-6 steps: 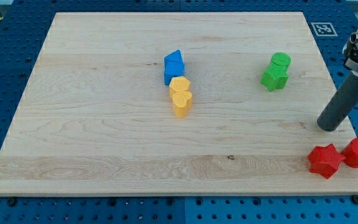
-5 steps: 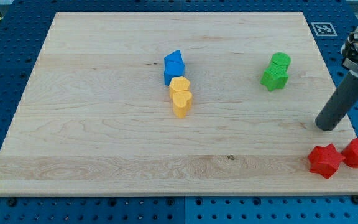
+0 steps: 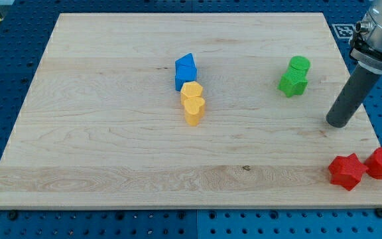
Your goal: Point your hand to the right side of the yellow blocks
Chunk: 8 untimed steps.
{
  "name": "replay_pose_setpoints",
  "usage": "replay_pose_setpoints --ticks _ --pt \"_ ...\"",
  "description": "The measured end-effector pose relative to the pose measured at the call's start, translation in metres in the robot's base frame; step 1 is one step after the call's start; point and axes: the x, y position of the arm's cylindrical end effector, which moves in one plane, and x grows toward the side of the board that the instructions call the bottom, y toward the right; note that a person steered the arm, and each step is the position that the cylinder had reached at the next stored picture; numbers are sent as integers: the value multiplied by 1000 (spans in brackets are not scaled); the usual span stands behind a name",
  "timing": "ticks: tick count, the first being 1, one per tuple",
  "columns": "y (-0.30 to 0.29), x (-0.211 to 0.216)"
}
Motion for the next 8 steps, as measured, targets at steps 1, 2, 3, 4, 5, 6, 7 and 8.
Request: replay_pose_setpoints --ticks 1,2,3,4,5,6,7,8 --pt "0 -11" --pt "-2 -14" --pt "-2 -28" --pt "-2 -39" --pt "-2 -43" --pt "-2 -35" --pt "-10 -25" --pt "-21 -24"
